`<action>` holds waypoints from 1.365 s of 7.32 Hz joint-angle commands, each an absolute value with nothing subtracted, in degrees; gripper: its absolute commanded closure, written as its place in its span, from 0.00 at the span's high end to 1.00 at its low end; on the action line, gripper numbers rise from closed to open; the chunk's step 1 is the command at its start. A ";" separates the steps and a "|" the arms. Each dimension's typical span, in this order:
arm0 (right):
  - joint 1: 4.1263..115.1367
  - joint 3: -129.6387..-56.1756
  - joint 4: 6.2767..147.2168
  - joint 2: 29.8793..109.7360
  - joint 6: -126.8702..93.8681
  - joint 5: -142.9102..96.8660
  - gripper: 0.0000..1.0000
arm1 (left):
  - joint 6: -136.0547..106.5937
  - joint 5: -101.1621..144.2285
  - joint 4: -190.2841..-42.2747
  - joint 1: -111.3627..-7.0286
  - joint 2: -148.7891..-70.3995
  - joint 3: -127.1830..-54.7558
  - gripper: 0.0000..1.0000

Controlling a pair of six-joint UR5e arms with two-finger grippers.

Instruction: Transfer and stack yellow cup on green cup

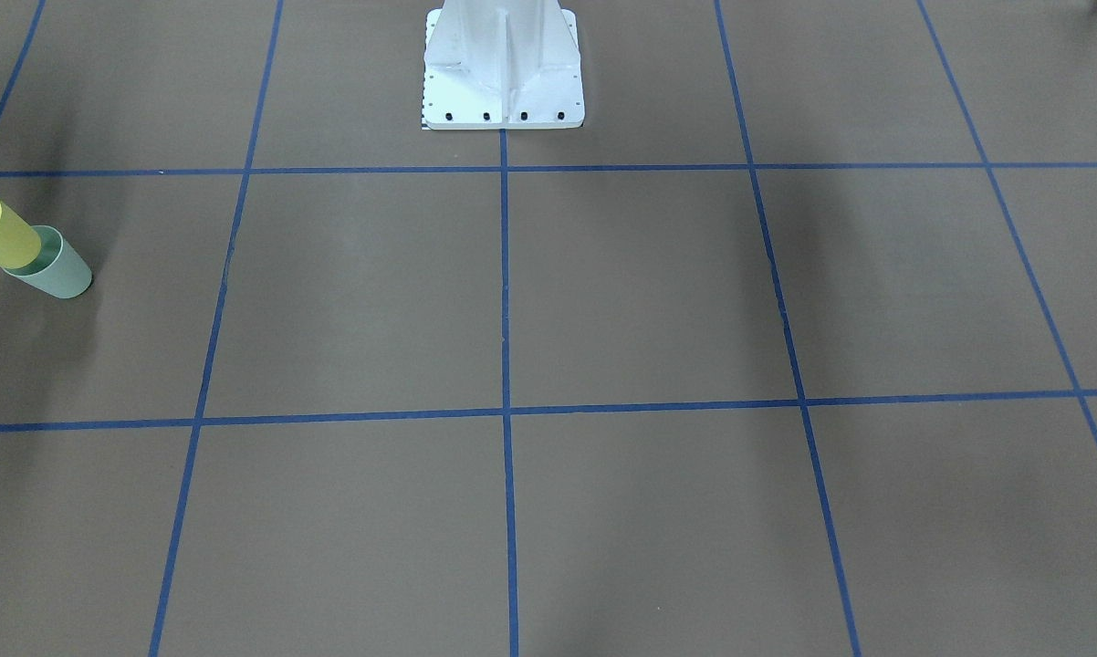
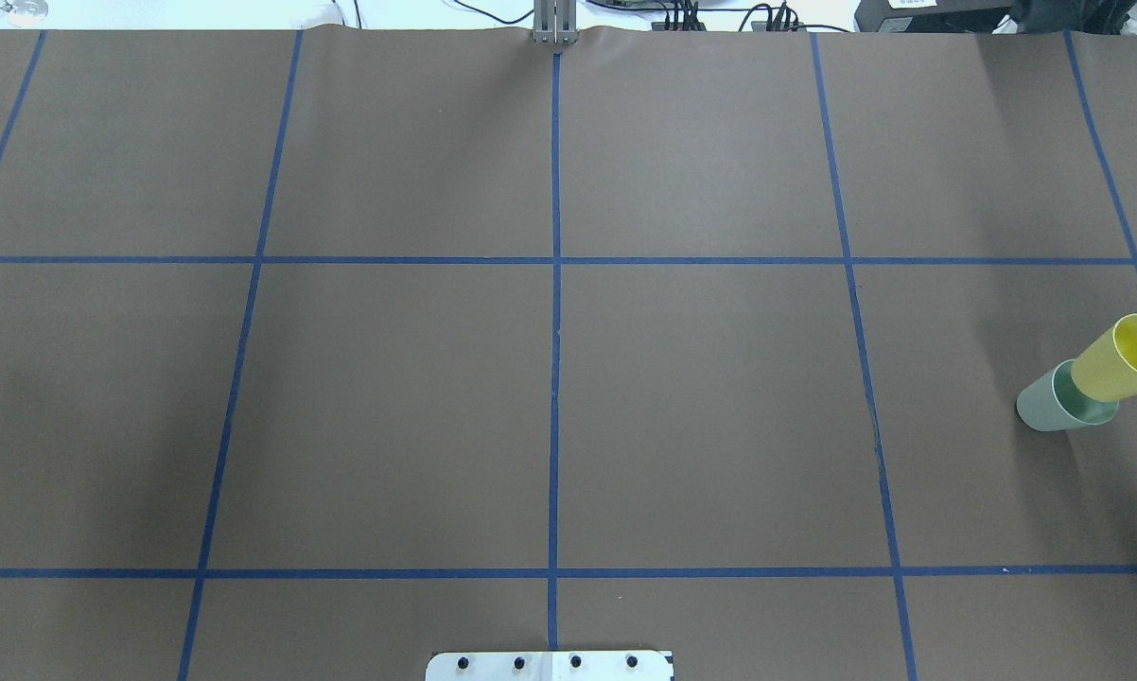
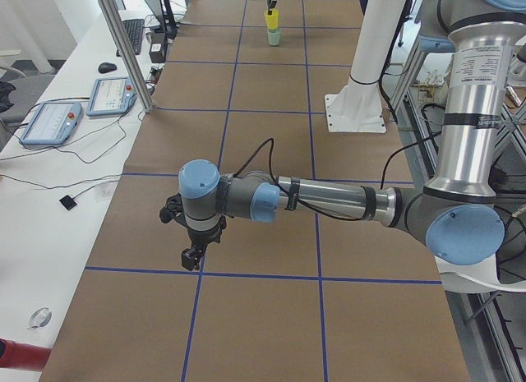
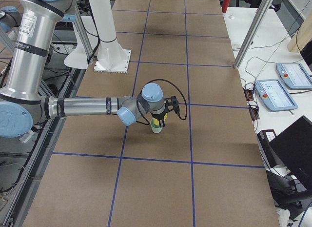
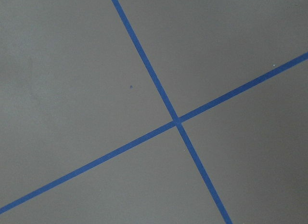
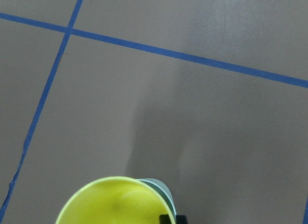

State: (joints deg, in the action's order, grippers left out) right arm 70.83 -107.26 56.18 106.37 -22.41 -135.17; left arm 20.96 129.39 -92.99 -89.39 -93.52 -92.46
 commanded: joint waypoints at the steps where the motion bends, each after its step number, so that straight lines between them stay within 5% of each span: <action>1: 70.66 -107.14 56.25 106.17 -22.41 -135.18 0.00 | 21.00 129.46 -92.99 -89.38 -93.52 -92.46 1.00; 4: 70.05 -107.05 56.25 106.17 -22.41 -135.26 0.00 | 20.92 129.46 -92.90 -89.38 -93.60 -92.46 1.00; 10: 69.70 -107.05 56.25 106.17 -22.32 -135.44 0.22 | 21.00 130.34 -92.99 -89.38 -93.60 -92.46 1.00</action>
